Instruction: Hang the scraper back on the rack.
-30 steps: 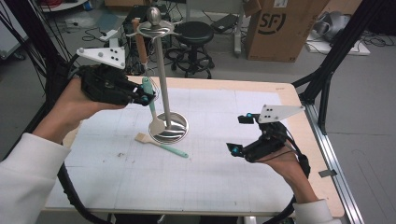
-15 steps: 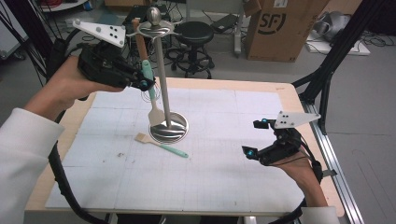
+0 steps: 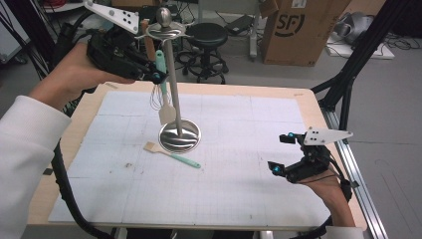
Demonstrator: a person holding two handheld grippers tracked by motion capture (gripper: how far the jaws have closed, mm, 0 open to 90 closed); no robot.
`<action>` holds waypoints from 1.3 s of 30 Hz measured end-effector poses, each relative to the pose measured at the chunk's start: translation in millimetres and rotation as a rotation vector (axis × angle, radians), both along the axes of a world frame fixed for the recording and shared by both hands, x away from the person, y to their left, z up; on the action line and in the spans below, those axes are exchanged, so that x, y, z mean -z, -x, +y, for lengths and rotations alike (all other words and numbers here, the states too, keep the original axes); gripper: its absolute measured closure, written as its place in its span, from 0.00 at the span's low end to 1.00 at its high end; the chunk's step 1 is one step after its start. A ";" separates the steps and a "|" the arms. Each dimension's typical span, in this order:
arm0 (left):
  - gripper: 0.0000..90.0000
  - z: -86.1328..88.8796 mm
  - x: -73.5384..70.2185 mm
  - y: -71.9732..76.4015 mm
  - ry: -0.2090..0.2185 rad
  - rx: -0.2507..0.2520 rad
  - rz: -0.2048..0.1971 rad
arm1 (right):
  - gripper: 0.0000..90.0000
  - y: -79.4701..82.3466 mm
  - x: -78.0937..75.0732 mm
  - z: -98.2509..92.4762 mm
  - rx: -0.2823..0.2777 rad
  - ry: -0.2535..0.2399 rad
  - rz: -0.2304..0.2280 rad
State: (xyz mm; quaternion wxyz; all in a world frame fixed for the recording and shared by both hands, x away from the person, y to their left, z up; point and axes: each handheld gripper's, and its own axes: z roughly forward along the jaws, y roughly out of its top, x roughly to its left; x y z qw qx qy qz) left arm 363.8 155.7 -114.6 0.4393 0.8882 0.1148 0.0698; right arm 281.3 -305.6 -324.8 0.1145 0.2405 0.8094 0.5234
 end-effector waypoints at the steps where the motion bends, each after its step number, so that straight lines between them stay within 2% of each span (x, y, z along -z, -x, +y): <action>1: 0.92 -0.3 0.1 -1.3 -0.005 -0.006 0.002 | 0.00 -0.5 1.1 -1.0 0.003 -0.005 -0.001; 4: 0.92 -1.1 1.8 -5.4 -0.013 -0.018 0.016 | 0.00 -1.0 4.2 -2.9 0.003 -0.010 0.007; 19: 0.92 -0.5 3.0 -22.7 -0.006 -0.088 0.067 | 0.01 -10.9 7.0 -9.6 -0.001 -0.028 0.014; 27: 0.91 -2.3 3.0 -26.8 -0.008 -0.097 0.084 | 0.01 -15.8 8.2 -10.2 -0.005 -0.034 0.016; 39: 0.91 -3.4 4.4 -31.7 -0.007 -0.104 0.078 | 0.01 -18.5 8.9 -12.5 -0.002 -0.037 0.011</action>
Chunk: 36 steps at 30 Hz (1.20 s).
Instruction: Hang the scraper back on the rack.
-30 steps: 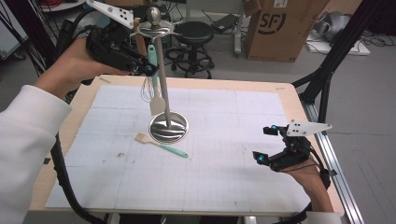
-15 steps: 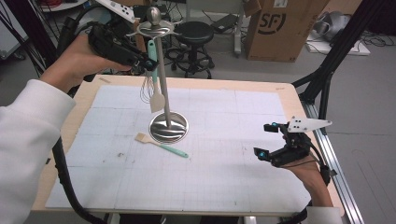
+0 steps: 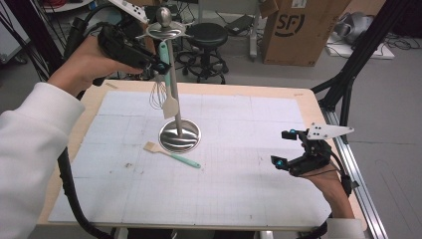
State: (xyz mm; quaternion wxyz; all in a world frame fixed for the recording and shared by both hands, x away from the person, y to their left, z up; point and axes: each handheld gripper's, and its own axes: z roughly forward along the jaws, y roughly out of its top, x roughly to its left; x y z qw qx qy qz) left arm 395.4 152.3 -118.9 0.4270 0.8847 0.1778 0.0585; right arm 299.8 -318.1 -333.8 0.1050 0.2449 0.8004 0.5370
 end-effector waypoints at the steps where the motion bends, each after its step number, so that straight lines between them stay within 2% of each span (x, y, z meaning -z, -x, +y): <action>1: 0.91 0.2 -0.3 -0.2 0.005 0.001 0.005 | 0.01 -0.6 0.3 0.0 -0.002 0.002 -0.001; 8: 0.91 -2.6 -0.3 0.2 0.006 -0.014 0.012 | 0.01 -2.3 1.1 1.0 -0.004 0.002 0.003; 17: 0.91 -12.7 1.3 -0.3 0.001 -0.024 0.000 | 0.01 -3.9 1.9 3.5 -0.006 0.003 0.007; 20: 0.91 -12.7 3.2 -3.4 -0.004 -0.044 0.008 | 0.01 -4.3 1.9 3.0 -0.009 0.004 0.003; 23: 0.91 -11.2 5.3 -4.1 0.007 -0.041 0.008 | 0.01 -4.3 2.0 2.0 -0.005 0.001 0.006; 28: 0.91 -9.8 6.8 -2.3 0.007 -0.037 -0.022 | 0.01 -5.0 1.8 0.9 -0.002 0.000 0.003; 31: 0.90 -7.4 9.3 -0.8 0.010 -0.034 -0.061 | 0.01 -4.1 1.5 0.9 0.001 -0.002 0.005; 32: 0.88 -6.6 10.4 -0.9 0.008 -0.033 -0.055 | 0.01 -4.1 1.4 0.5 0.002 -0.003 0.000; 34: 0.84 -5.5 11.6 0.7 -0.002 -0.021 -0.075 | 0.01 -3.1 0.9 -0.3 0.005 -0.006 -0.001; 36: 0.81 -4.7 11.3 2.5 -0.001 -0.023 -0.077 | 0.01 -2.3 0.8 -0.9 0.006 -0.009 -0.002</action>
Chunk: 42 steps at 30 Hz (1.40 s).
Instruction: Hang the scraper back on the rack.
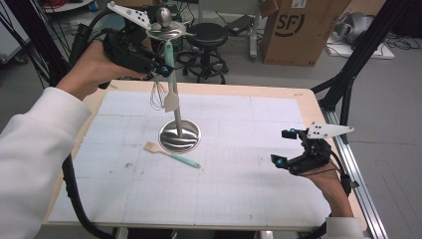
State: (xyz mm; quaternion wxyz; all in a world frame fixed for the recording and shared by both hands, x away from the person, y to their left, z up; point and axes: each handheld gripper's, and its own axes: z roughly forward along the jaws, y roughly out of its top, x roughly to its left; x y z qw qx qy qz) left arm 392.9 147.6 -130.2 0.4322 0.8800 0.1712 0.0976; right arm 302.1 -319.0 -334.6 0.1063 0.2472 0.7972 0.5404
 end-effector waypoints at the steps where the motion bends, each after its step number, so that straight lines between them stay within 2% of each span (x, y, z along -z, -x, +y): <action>1: 0.80 0.3 -0.2 0.8 0.000 -0.002 -0.003 | 0.01 0.4 0.2 -0.4 0.001 0.002 0.001; 7: 0.78 2.3 0.7 6.4 -0.010 -0.001 0.002 | 0.00 2.4 3.8 -2.1 0.012 0.003 -0.003; 10: 0.79 6.0 5.4 11.0 0.014 -0.007 0.001 | 0.01 4.3 6.1 -2.6 0.018 0.004 0.002; 15: 0.79 11.8 9.9 17.8 -0.014 -0.004 0.001 | 0.01 7.3 8.3 -2.4 0.025 0.009 -0.002; 17: 0.79 13.7 8.2 21.3 -0.007 0.000 -0.004 | 0.01 8.4 8.8 -2.0 0.030 0.007 -0.003; 23: 0.70 22.8 11.8 35.2 0.008 0.005 -0.018 | 0.00 13.2 12.1 -0.6 0.050 0.004 -0.006; 26: 0.59 28.0 17.4 44.2 -0.012 -0.004 -0.019 | 0.00 13.9 16.3 -1.4 0.061 -0.006 0.012; 29: 0.46 36.5 21.0 50.9 -0.004 -0.009 -0.027 | 0.00 14.3 18.6 -1.1 0.070 -0.001 0.014; 31: 0.38 42.8 22.4 55.0 -0.006 -0.031 -0.044 | 0.00 14.6 19.4 -0.8 0.073 0.003 0.013; 33: 0.31 49.0 23.7 59.3 -0.006 -0.027 -0.045 | 0.01 14.4 20.9 -0.8 0.078 0.007 0.009; 36: 0.12 54.6 26.6 65.5 -0.010 -0.031 -0.038 | 0.01 15.0 23.7 -1.1 0.074 0.014 0.011; 38: 0.03 57.1 28.9 68.3 -0.023 -0.034 -0.039 | 0.00 15.5 25.8 -1.1 0.078 -0.002 0.010; 41: 0.02 61.7 30.9 72.7 -0.008 -0.009 -0.058 | 0.01 15.0 27.2 0.6 0.079 0.010 0.020; 42: 0.02 62.2 31.1 73.2 -0.015 -0.016 -0.060 | 0.01 15.2 27.6 1.4 0.073 0.011 0.014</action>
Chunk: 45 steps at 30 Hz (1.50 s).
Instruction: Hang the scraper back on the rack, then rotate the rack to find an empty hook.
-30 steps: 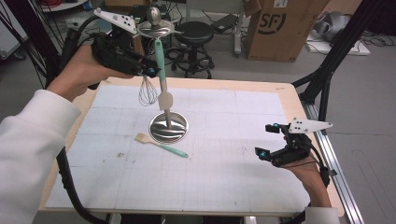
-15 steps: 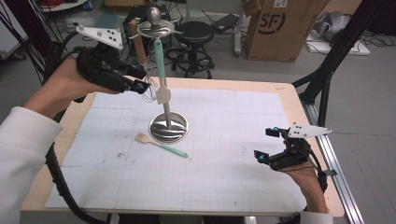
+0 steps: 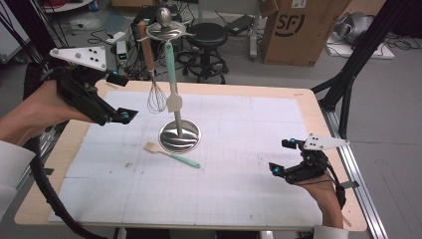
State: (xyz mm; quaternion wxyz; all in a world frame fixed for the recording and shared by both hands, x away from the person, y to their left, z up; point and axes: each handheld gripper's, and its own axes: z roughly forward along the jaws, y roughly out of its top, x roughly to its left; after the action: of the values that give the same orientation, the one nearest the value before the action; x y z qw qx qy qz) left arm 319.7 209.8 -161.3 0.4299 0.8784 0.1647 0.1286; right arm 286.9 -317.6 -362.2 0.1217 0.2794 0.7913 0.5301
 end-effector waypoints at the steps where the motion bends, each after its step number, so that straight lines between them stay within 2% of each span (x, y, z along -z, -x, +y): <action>1: 0.02 0.5 0.1 0.6 -0.002 -0.003 0.002 | 0.01 0.4 0.1 0.5 0.000 0.004 0.000; 7: 0.03 2.5 -8.5 0.7 -0.001 -0.018 -0.005 | 0.01 2.2 0.1 -0.5 0.004 0.002 -0.002; 10: 0.18 2.7 -15.3 0.4 0.008 0.000 -0.013 | 0.01 1.9 0.3 -2.3 0.012 0.003 -0.004; 13: 0.19 1.6 -21.6 -0.5 0.005 -0.009 -0.014 | 0.01 1.5 0.8 -2.6 0.011 0.006 -0.002; 16: 0.26 2.1 -27.8 -1.5 0.007 -0.006 -0.016 | 0.00 1.0 1.2 -1.8 0.005 0.012 -0.002; 19: 0.44 3.4 -34.2 -3.4 0.024 0.004 -0.012 | 0.01 1.2 2.6 -1.2 -0.006 0.019 0.002; 21: 0.50 4.1 -39.1 -6.0 0.030 0.001 -0.007 | 0.01 0.5 3.8 -1.1 -0.011 0.023 0.004; 22: 0.59 4.3 -40.4 -6.9 0.034 0.005 -0.003 | 0.00 0.7 4.3 -1.1 -0.011 0.024 0.009; 25: 0.76 3.0 -46.0 -11.6 0.035 0.006 -0.006 | 0.00 0.9 4.4 -1.9 -0.012 0.016 0.009; 31: 0.97 -5.7 -56.1 -24.5 0.053 0.009 -0.009 | 0.00 2.5 2.6 -3.0 -0.013 0.001 -0.001; 36: 1.00 -14.4 -61.0 -35.0 0.032 0.011 -0.011 | 0.00 2.5 2.5 -2.1 -0.017 0.001 0.001; 45: 1.00 -22.0 -69.5 -56.0 0.052 -0.015 -0.022 | 0.01 3.0 1.1 -2.5 -0.018 -0.005 -0.008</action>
State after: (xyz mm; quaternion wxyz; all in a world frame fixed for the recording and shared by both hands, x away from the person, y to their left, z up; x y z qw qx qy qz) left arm 375.7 187.8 -91.8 0.4535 0.8641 0.1699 0.1373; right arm 283.9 -320.1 -363.3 0.1192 0.2703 0.7920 0.5343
